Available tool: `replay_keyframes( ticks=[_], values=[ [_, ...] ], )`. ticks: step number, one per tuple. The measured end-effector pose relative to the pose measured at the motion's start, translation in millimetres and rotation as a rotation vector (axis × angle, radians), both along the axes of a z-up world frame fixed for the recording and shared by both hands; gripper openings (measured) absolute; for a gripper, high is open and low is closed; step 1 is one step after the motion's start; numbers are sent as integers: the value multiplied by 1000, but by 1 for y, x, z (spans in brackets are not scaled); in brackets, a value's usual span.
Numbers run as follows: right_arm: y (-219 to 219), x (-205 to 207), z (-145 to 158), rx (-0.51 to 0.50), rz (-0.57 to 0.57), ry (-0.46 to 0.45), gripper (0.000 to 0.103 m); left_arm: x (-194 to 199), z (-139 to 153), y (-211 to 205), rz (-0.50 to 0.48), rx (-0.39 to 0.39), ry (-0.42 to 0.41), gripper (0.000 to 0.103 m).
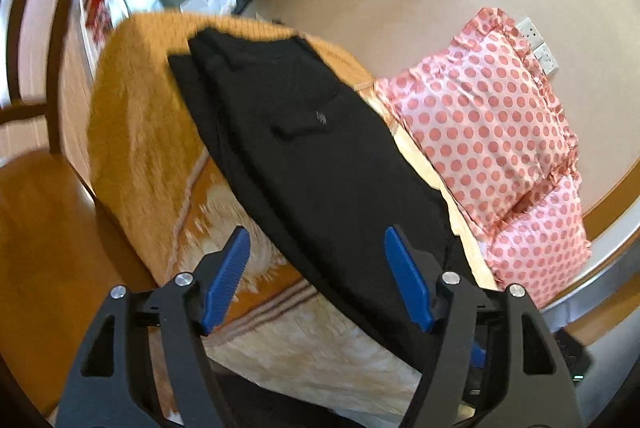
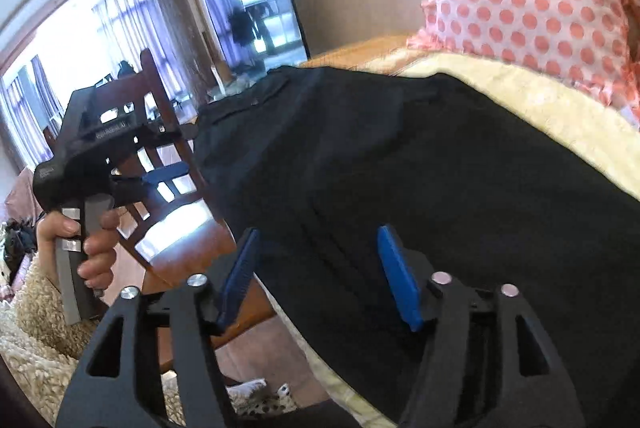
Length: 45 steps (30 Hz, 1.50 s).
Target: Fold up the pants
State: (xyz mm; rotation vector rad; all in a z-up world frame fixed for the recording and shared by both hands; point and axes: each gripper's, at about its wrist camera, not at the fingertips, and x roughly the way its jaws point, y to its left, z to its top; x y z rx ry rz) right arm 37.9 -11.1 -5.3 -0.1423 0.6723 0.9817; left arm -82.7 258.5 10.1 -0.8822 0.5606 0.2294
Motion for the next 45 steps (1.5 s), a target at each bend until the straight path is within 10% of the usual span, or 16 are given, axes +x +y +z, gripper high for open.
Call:
replay_keyframes(
  ticks=[15, 26, 32, 38, 45],
  values=[
    [0, 1, -3, 22, 24, 10, 71, 25, 12, 8, -41, -102, -17, 71],
    [-6, -8, -4, 24, 72, -10, 78, 42, 11, 67, 190, -89, 85, 69],
    [-56, -4, 11, 153, 24, 40, 78, 49, 25, 63, 269, 69, 133, 14],
    [-124, -1, 30, 253, -132, 4, 81, 68, 86, 3, 188, 353, 59, 11],
    [-229, -2, 33, 368, -424, 13, 81, 118, 146, -158, -272, 550, -143, 11]
  ],
)
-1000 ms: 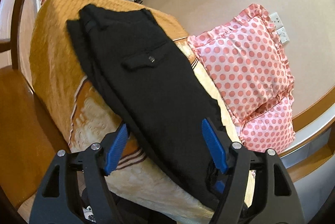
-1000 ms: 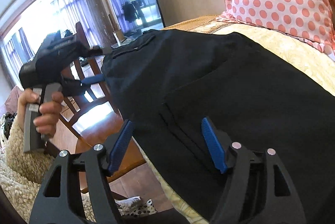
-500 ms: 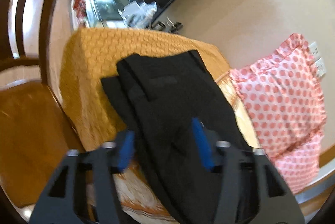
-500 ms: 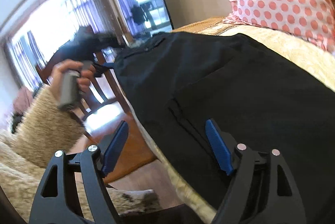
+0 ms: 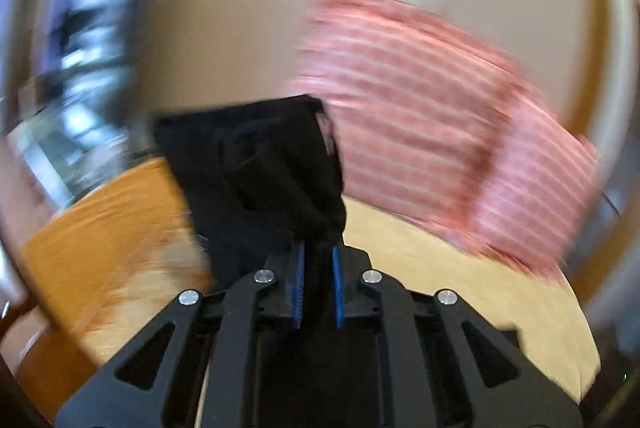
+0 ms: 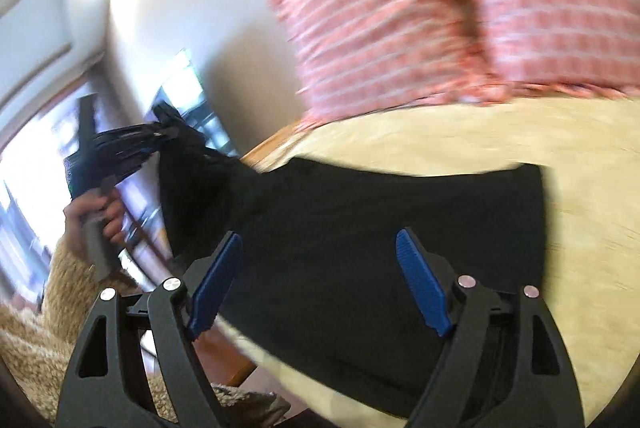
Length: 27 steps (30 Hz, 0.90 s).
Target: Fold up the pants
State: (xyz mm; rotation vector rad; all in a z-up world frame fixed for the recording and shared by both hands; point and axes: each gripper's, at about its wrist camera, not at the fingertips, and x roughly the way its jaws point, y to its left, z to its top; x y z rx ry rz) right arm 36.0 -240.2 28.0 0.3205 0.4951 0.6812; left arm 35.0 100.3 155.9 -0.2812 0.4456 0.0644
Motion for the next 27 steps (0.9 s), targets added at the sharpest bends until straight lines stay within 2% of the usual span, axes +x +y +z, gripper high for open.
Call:
replay_keyframes(
  ticks=[2, 3, 5, 7, 8, 9, 10, 11, 13, 14, 17, 18, 20, 21, 23, 25, 27],
  values=[
    [-26, -4, -2, 28, -74, 14, 82, 2, 0, -48, -162, 23, -15, 11],
    [-41, -8, -4, 38, -118, 22, 82, 0, -4, -81, -283, 36, -14, 11],
    [-56, -11, -5, 50, -170, 33, 82, -2, -21, -119, -420, 48, 15, 11],
    [-72, -11, -9, 69, -216, 46, 82, -6, -54, -159, -557, 91, 104, 11],
    [-76, -10, -10, 78, -228, 52, 82, -6, -67, -170, -586, 107, 144, 10],
    [-80, -9, -11, 82, -242, 60, 82, -5, -89, -181, -626, 117, 223, 10],
    [-83, -10, -12, 83, -251, 65, 82, -3, -106, -186, -664, 89, 284, 10],
    [-85, -8, -13, 82, -257, 69, 82, -5, -119, -189, -693, 55, 316, 10],
    [-85, -5, -14, 83, -257, 77, 82, -10, -117, -190, -681, 87, 289, 10],
    [-84, -4, -15, 84, -254, 79, 82, -10, -111, -187, -671, 88, 268, 10],
    [-80, -7, -15, 79, -245, 70, 82, -2, -74, -164, -627, -11, 178, 9],
    [-80, -6, -15, 79, -247, 68, 82, -5, -58, -162, -611, -30, 122, 8],
    [-80, -8, -15, 83, -252, 69, 82, -16, -39, -170, -611, -13, 35, 8],
    [-82, -8, -15, 82, -259, 71, 82, -21, -38, -175, -628, 7, 18, 8],
    [-85, -8, -16, 83, -273, 74, 82, -31, -55, -194, -699, 94, 59, 9],
    [-89, -7, -17, 92, -287, 79, 82, -29, -82, -212, -743, 150, 160, 9],
    [-91, -7, -16, 92, -294, 80, 82, -31, -115, -220, -793, 172, 267, 9]
  ],
)
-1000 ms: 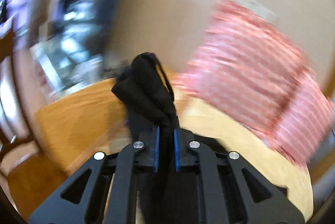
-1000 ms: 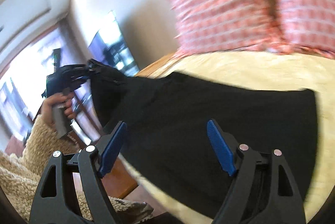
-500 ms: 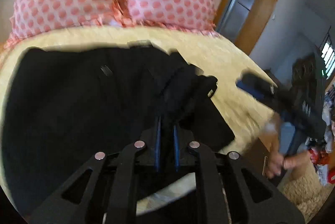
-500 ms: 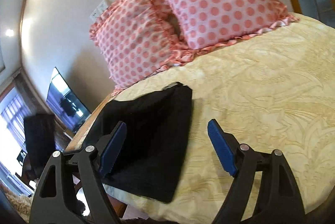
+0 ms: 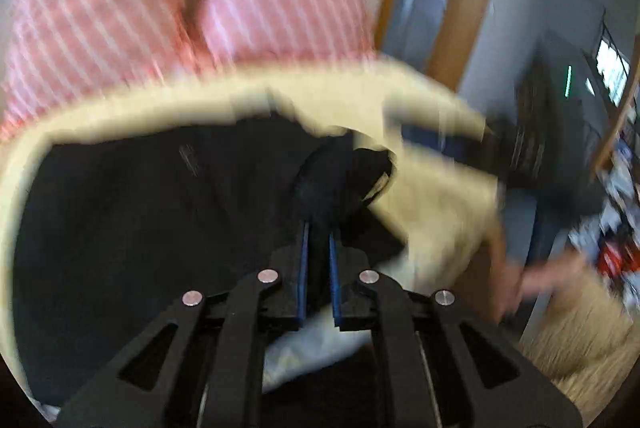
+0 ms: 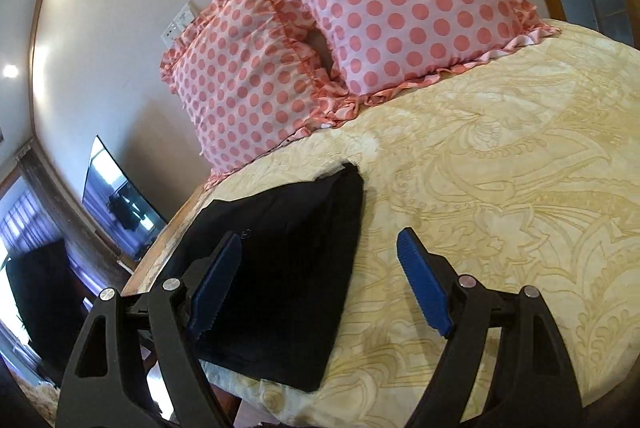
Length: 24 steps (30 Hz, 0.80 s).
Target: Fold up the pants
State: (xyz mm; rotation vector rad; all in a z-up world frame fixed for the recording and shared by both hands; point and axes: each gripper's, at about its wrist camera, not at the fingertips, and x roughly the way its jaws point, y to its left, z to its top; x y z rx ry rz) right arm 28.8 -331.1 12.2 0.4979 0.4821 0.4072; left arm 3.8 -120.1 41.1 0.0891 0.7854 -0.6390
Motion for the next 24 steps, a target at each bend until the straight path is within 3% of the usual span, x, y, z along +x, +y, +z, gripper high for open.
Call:
replay_keyframes(
  ticks=[3, 6, 8, 10, 13, 15, 17, 18, 20, 22, 24],
  values=[
    [3, 1, 5, -12, 7, -12, 82, -15, -2, -1, -10, 53, -84, 9],
    [15, 3, 12, -15, 42, -36, 82, -21, 0, 6, -61, 9, -97, 7],
    [25, 4, 16, -25, 67, -51, 83, -37, -3, 2, -75, 59, -157, 5],
    [34, 7, 18, -25, 95, -59, 83, -38, -11, 0, -76, 87, -158, 5],
    [52, 12, 25, -40, 154, -62, 83, -30, -3, 16, -84, -10, -97, 7],
    [64, 14, 28, -55, 196, -74, 83, -30, 10, 38, -55, -88, -92, 16],
    [72, 16, 28, -69, 225, -72, 83, -27, 22, 58, 1, -138, -117, 64],
    [78, 20, 25, -80, 246, -48, 83, -26, 28, 75, 65, -161, -146, 71],
    [85, 28, 13, -109, 263, 32, 83, -17, 32, 97, 167, -168, -167, 77],
    [90, 38, -12, -167, 259, 158, 83, 0, 25, 119, 278, -167, -123, 80],
    [91, 31, -12, -203, 262, 132, 83, 13, 13, 137, 346, -180, -52, 84]
  ],
)
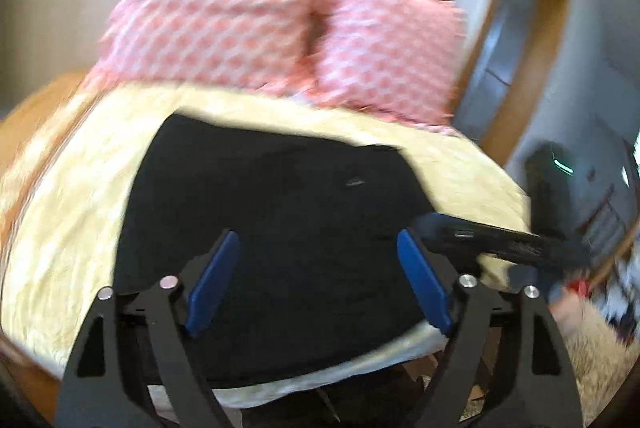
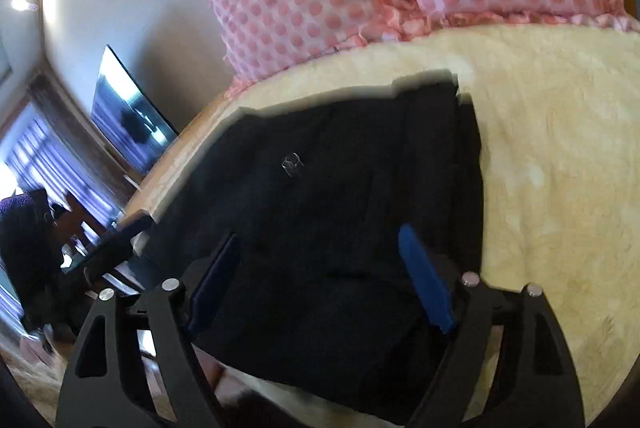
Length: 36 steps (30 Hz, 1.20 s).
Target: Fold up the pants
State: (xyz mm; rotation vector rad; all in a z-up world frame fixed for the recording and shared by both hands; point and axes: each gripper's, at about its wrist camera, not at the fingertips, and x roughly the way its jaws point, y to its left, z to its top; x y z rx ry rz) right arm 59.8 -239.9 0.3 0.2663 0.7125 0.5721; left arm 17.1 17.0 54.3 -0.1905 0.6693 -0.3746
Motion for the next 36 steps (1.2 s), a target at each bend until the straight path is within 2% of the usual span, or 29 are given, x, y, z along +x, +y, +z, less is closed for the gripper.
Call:
replay_keyframes(
  ticks=[2, 3, 6, 8, 11, 14, 16, 17, 20, 22, 24, 26, 30, 31, 33, 34, 35, 36],
  values=[
    [0, 1, 6, -15, 8, 16, 82, 10, -15, 12, 37, -15, 72, 85],
    [-5, 3, 11, 11, 0, 16, 82, 10, -21, 17, 36, -29, 94, 85],
    [-25, 18, 25, 41, -102, 0, 82, 10, -26, 18, 22, -3, 76, 85],
    [-33, 32, 24, 30, -145, 34, 82, 4, -27, 18, 17, 1, 74, 85],
    [-37, 57, 12, -15, -168, 106, 79, 4, -19, 27, 9, -69, 84, 85],
    [-35, 72, 3, -25, -165, 145, 76, 11, -5, 47, 65, -107, 66, 85],
    [-35, 78, 1, -30, -163, 136, 75, 23, 1, 66, 128, -123, 84, 85],
    [-35, 79, 1, -37, -159, 133, 73, 29, 2, 72, 143, -134, 100, 85],
    [-32, 79, 3, -40, -116, 124, 54, 59, -1, 93, 172, -176, 183, 84],
    [-33, 78, 5, -45, -100, 114, 50, 80, -5, 100, 177, -178, 237, 81],
    [-37, 81, 4, -32, -99, 124, 50, 94, -10, 104, 165, -190, 274, 76],
    [-38, 84, 2, -31, -102, 133, 55, 108, -16, 105, 145, -209, 314, 75],
    [-38, 92, 1, -18, -93, 131, 57, 123, -24, 101, 125, -198, 358, 74],
    [-36, 92, 1, -24, -84, 123, 57, 125, -26, 99, 118, -197, 367, 70],
    [-35, 91, 1, -17, -49, 105, 46, 130, -28, 97, 116, -185, 365, 54],
    [-37, 90, 3, 11, -31, 106, 31, 131, -30, 96, 116, -178, 376, 29],
    [-40, 89, 6, 36, -25, 107, 23, 131, -30, 97, 120, -181, 375, 16],
    [-41, 89, 9, 46, -21, 105, 21, 129, -26, 99, 109, -201, 362, 12]
  ],
)
